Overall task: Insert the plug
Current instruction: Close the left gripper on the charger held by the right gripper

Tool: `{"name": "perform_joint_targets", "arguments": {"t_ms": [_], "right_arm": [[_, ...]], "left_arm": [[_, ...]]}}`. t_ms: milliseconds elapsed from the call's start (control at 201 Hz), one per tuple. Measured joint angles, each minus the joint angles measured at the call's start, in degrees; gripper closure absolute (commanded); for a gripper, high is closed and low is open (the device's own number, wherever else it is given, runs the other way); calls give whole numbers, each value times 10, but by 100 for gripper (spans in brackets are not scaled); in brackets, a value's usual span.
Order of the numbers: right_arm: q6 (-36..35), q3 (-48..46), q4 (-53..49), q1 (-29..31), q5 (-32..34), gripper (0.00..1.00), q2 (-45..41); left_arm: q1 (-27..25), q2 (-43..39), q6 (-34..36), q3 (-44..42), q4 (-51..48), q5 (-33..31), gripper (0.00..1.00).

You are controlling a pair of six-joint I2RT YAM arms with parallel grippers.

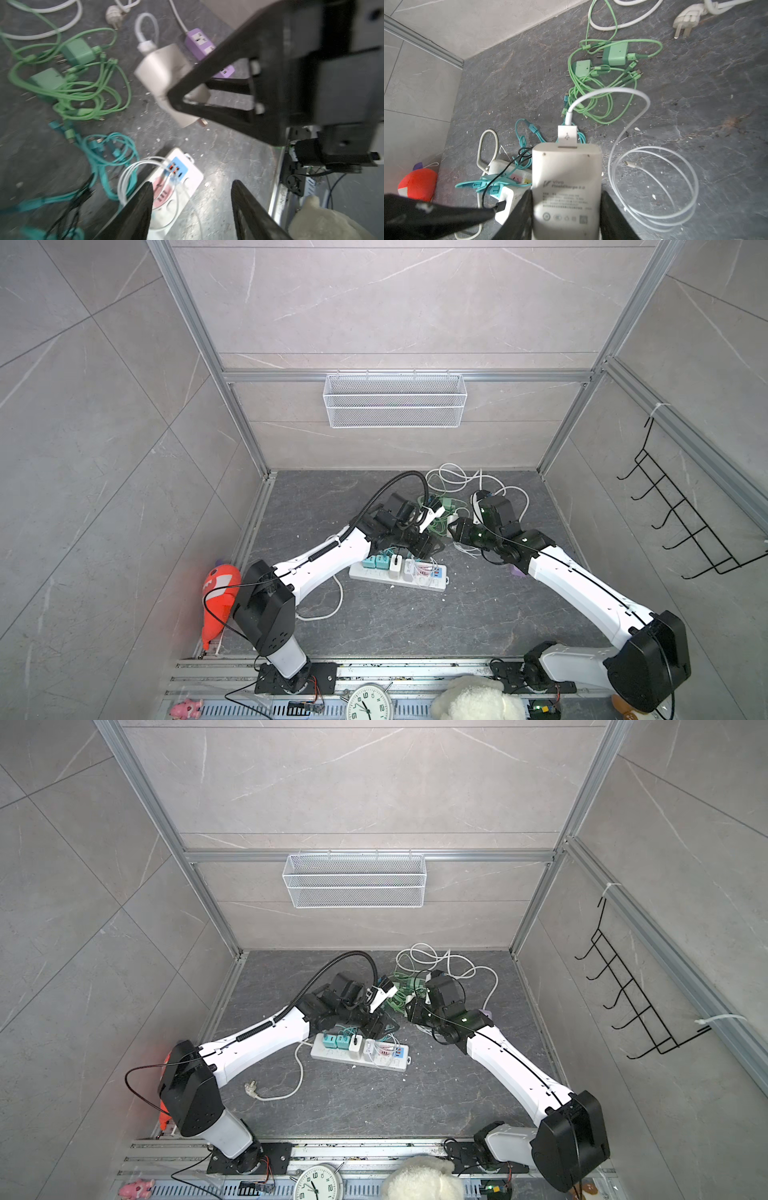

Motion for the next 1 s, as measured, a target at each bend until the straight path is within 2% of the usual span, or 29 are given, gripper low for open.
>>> {"name": "perform_joint_targets", "arguments": {"t_ms": [209,458,996], "right_arm": [[12,-26,51,0,-14,85,-5],[30,-26,91,0,-25,85,-5],[74,-37,154,0,-45,86,-10]], "left_arm": [[15,-8,-64,-76,119,-2,36],[16,-8,-125,-90,240,-7,36],[16,28,-184,-109,354,-10,40]]}}
